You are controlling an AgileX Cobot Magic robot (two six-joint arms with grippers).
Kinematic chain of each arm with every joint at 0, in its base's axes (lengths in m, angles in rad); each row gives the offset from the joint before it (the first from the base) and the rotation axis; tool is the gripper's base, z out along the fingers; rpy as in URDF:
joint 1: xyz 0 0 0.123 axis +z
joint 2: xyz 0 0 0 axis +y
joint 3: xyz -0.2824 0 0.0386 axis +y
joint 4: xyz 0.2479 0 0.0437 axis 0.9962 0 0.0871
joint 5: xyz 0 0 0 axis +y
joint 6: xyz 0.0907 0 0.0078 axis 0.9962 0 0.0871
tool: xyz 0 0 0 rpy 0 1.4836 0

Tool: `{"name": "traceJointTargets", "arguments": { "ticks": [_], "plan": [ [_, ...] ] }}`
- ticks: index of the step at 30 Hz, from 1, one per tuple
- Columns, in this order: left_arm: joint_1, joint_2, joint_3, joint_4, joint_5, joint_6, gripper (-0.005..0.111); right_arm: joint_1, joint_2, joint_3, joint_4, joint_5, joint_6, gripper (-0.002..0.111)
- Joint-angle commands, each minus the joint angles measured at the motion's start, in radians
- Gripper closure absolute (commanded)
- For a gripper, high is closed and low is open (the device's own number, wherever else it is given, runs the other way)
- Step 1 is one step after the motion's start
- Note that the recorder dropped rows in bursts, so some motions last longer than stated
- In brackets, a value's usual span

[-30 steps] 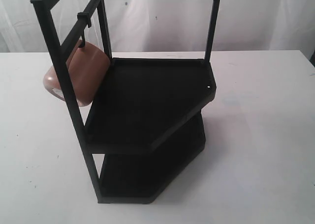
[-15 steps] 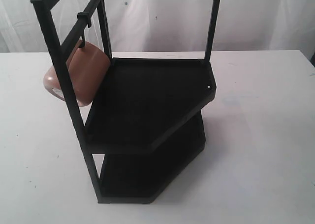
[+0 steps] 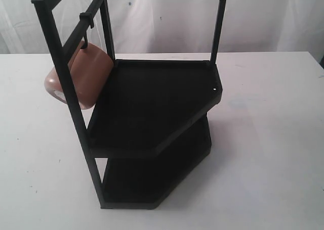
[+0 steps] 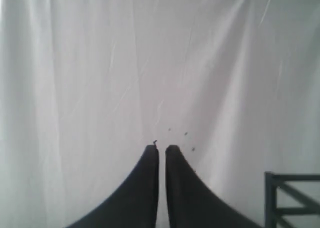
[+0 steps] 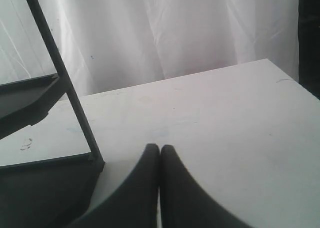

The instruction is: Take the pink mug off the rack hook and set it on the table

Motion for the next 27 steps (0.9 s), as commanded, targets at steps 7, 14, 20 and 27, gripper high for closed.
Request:
{"name": "traceJointTargets", "arguments": {
  "ticks": [7,14,20,27],
  "plan": [
    [0.002,0.274,-0.211,0.083,-0.007,0.308,0.089,-0.001,-0.005,0.006,-0.002,-0.004,0.004,0.108],
    [0.002,0.401,-0.459,0.106,0.636,0.555,0.089,-0.001,-0.005,0.006,-0.002,-0.004,0.004,0.108],
    [0.002,0.464,-0.47,-0.313,1.121,0.886,0.09,-0.001,-0.005,0.006,-0.002,-0.004,0.004,0.108],
    [0.002,0.448,-0.35,-1.056,0.859,1.058,0.089,-0.001,-0.005,0.006,-0.002,-0.004,0.004,0.108]
  ]
}}
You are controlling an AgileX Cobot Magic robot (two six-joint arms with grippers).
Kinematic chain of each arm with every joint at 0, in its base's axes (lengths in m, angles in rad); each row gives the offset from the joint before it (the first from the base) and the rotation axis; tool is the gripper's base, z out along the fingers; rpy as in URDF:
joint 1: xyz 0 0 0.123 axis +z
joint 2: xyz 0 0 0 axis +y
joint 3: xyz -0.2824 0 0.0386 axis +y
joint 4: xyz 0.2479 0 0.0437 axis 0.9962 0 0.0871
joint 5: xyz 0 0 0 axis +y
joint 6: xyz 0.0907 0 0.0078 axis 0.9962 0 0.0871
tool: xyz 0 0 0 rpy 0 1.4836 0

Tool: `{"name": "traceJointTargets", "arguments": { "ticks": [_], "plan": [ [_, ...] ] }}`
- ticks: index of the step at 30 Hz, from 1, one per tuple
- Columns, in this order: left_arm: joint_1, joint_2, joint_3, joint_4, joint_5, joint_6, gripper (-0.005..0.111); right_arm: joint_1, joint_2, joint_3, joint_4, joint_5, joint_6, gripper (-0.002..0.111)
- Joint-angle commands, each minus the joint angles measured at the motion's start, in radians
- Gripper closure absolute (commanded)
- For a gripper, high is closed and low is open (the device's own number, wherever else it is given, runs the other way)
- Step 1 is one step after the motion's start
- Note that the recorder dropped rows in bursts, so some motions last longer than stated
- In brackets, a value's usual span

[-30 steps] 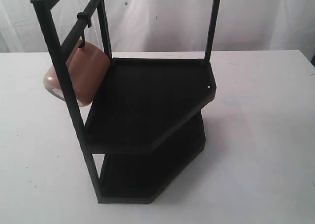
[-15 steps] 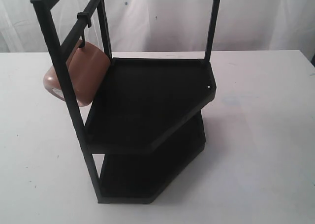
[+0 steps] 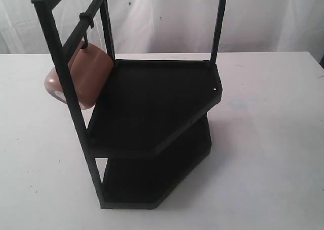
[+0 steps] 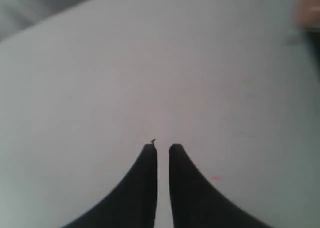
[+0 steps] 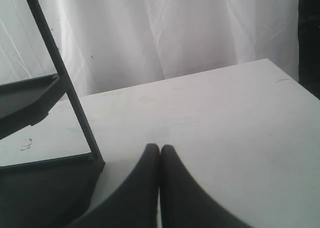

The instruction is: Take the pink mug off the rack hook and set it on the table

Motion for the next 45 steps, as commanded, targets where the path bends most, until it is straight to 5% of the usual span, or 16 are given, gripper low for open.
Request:
{"name": "traceJointTargets", "arguments": {
  "ticks": [1,7,10,22,28,45],
  "plan": [
    [0.0,-0.01,0.088,-0.376,-0.225,0.093,0.086,-0.001,-0.005,0.006,-0.002,-0.004,0.004,0.108],
    [0.0,0.035,0.209,-0.476,-0.475,0.152,0.054,-0.001,-0.005,0.006,-0.002,-0.004,0.004,0.108],
    [0.0,0.095,0.256,-0.683,-0.587,0.321,0.043,-0.001,-0.005,0.006,-0.002,-0.004,0.004,0.108],
    [-0.004,0.291,0.262,-0.799,-0.776,0.58,0.042,-0.001,-0.005,0.006,-0.002,-0.004,0.004,0.108],
    [-0.071,0.353,0.262,-0.842,-0.802,0.69,0.042,-0.001,-0.005,0.006,-0.002,-0.004,0.004,0.108],
    [-0.083,0.423,0.262,-0.842,-0.901,0.697,0.043,-0.001,-0.005,0.006,-0.002,-0.004,0.026,0.108]
  ]
}}
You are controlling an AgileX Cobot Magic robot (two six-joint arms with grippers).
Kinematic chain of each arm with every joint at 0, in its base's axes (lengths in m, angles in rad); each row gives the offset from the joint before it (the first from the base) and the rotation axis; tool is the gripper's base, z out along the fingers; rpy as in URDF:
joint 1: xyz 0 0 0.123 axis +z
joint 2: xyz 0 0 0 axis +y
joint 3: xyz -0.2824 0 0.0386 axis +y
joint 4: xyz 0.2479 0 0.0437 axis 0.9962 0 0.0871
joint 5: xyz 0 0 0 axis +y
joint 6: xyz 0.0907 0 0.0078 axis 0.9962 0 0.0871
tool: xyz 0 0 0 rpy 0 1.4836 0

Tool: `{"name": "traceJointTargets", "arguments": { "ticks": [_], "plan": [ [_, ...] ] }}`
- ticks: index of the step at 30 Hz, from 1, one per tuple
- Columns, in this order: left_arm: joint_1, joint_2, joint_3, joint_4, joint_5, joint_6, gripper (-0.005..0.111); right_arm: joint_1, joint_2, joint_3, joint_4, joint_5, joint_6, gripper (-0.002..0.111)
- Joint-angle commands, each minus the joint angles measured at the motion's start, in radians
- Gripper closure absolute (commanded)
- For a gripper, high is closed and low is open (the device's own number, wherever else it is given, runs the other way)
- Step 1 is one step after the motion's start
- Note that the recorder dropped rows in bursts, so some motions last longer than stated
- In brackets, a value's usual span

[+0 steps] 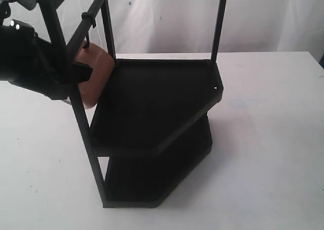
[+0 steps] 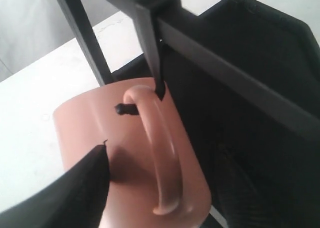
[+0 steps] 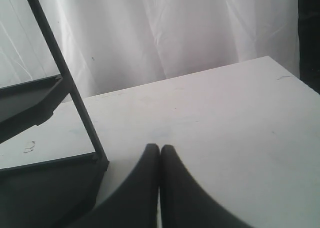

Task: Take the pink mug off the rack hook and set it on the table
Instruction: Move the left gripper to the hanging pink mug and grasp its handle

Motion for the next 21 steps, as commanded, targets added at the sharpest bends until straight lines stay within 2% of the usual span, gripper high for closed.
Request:
{"name": "traceJointTargets", "arguments": {
  "ticks": [1,17,19,21],
  "plan": [
    [-0.008,0.007,0.004,-0.021,-0.034,0.002,0.043,-0.001,-0.005,0.006,-0.002,-0.004,0.003,0.108],
    [-0.008,0.007,0.004,-0.021,-0.092,0.021,0.043,-0.001,-0.005,0.006,-0.002,-0.004,0.003,0.108],
    [-0.008,0.007,0.004,-0.021,-0.092,0.021,0.047,-0.001,-0.005,0.006,-0.002,-0.004,0.003,0.108],
    [-0.008,0.007,0.004,-0.021,-0.092,0.021,0.056,-0.001,-0.005,0.006,-0.002,-0.004,0.003,0.108]
  ]
}}
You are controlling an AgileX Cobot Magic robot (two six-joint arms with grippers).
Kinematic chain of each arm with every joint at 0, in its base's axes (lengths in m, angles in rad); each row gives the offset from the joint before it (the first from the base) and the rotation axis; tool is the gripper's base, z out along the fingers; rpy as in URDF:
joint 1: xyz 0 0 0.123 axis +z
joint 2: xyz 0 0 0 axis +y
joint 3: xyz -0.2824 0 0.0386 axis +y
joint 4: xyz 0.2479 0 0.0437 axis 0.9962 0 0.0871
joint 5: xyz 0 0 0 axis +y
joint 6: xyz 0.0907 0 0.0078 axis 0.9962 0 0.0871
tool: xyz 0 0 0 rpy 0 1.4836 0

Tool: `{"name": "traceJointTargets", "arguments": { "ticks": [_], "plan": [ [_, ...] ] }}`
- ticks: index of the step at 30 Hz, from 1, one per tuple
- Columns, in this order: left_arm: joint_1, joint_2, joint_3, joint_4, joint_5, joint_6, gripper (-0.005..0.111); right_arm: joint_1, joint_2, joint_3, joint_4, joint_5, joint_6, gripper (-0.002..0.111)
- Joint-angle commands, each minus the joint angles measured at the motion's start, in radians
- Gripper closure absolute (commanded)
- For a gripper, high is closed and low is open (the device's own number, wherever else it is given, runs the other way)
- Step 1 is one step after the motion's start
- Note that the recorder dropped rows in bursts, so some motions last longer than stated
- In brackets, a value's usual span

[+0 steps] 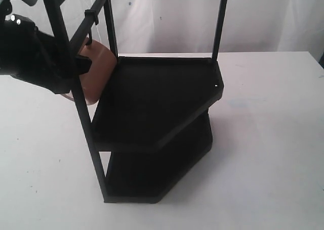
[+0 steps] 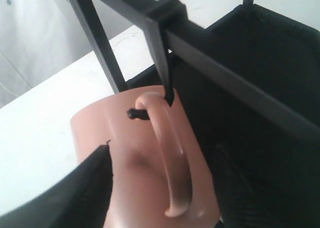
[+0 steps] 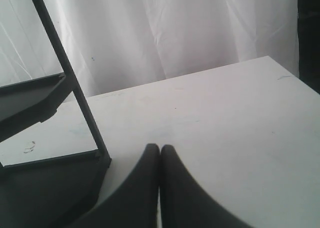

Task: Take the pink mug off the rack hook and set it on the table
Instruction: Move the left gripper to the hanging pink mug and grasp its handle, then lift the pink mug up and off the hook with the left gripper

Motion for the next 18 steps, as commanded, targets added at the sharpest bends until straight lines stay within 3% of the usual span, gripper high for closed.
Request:
{"name": "traceJointTargets", "arguments": {
  "ticks": [1,4,11,18],
  "plan": [
    [-0.003,-0.001,0.004,-0.021,-0.02,-0.002,0.06,-0.001,-0.005,0.006,-0.002,-0.004,0.003,0.108],
    [-0.003,-0.001,0.004,-0.021,-0.018,-0.002,0.078,-0.001,-0.005,0.006,-0.002,-0.004,0.003,0.108],
    [-0.003,-0.001,0.004,-0.023,-0.018,-0.006,0.102,-0.001,-0.005,0.006,-0.002,-0.004,0.003,0.108],
    [-0.003,-0.001,0.004,-0.029,-0.032,-0.006,0.107,-0.001,-0.005,0.006,-0.002,-0.004,0.003,0.108]
  ]
}}
